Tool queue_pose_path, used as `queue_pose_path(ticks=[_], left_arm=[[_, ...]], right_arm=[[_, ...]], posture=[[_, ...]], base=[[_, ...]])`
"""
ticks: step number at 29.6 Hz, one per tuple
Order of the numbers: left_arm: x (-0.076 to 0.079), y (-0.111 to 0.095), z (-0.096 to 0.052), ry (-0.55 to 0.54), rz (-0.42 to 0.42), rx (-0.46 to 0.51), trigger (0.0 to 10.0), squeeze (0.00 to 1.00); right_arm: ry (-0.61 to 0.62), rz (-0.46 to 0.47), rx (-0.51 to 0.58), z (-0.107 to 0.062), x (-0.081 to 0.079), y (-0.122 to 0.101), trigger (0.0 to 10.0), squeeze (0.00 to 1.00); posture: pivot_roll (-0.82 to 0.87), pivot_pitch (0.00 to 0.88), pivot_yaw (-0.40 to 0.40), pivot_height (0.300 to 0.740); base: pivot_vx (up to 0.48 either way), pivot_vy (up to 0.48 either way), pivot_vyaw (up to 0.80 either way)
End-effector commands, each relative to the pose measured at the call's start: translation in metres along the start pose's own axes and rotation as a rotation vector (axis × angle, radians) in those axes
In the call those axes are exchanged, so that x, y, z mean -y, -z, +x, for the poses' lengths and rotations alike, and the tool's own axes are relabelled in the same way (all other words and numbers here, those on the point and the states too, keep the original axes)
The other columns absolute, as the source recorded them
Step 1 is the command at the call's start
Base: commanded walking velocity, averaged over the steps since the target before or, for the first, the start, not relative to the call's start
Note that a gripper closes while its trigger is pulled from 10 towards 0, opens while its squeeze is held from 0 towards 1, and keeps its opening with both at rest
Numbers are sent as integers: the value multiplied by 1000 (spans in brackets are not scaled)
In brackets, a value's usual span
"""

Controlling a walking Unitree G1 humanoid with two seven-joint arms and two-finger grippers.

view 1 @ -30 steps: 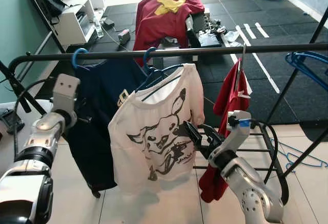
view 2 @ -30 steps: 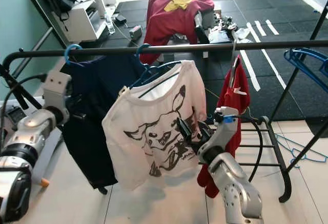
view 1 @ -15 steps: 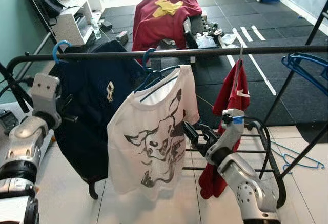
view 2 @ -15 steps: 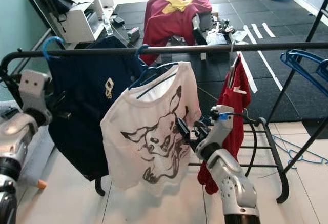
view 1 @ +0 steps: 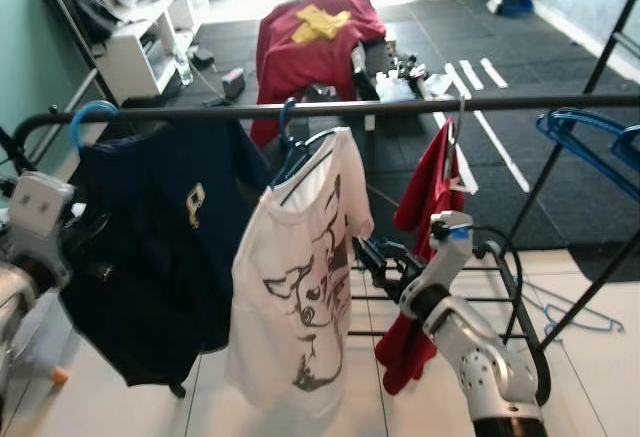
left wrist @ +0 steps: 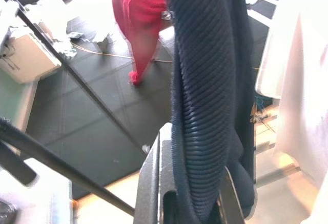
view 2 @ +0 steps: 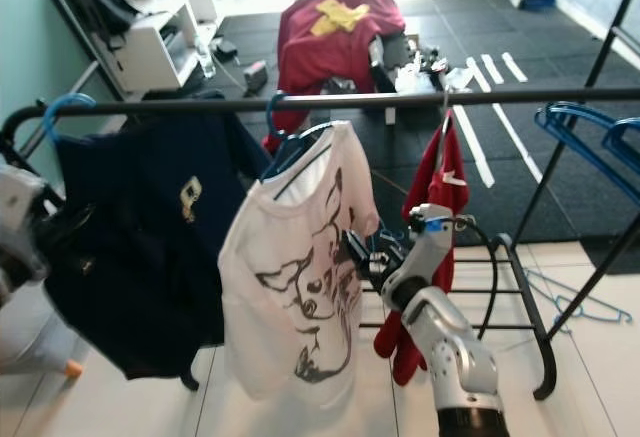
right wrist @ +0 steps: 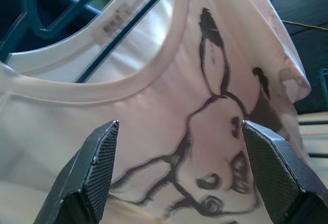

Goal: Hang hanger

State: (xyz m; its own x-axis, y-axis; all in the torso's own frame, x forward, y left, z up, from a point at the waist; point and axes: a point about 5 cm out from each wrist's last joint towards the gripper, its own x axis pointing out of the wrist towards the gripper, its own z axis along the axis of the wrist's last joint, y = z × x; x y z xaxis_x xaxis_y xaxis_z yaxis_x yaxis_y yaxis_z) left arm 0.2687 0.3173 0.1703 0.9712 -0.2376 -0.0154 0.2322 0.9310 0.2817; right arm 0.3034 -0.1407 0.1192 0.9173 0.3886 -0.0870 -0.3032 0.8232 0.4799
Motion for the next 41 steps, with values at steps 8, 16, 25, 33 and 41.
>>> queue_pose_path(ticks=[8, 16, 25, 33, 41], left_arm=[[4, 10, -28, 66, -64, -78, 5294, 0], [48, 23, -27, 232, -182, -146, 10000, 0], [101, 19, -18, 349, -265, -133, 10000, 0], [130, 13, -9, 398, -320, -111, 10000, 0], [113, 7, -19, 406, -256, -156, 10000, 0]], right_arm=[[-13, -11, -26, 4, 1, 7, 10000, 0], [-25, -26, -33, 8, 4, 6, 10000, 0], [-61, -92, -74, 13, 3, 8, 10000, 0], [-89, -140, -98, 13, 2, 9, 10000, 0], [-245, -254, -190, 11, -11, 16, 10000, 0]], posture=[[-112, 32, 70, 740], [-92, 17, 62, 740], [-73, 10, 30, 740], [-87, 13, 36, 740], [-75, 14, 42, 740]], base=[[0, 0, 0], [0, 0, 0], [0, 0, 0], [0, 0, 0], [-285, 0, 0]])
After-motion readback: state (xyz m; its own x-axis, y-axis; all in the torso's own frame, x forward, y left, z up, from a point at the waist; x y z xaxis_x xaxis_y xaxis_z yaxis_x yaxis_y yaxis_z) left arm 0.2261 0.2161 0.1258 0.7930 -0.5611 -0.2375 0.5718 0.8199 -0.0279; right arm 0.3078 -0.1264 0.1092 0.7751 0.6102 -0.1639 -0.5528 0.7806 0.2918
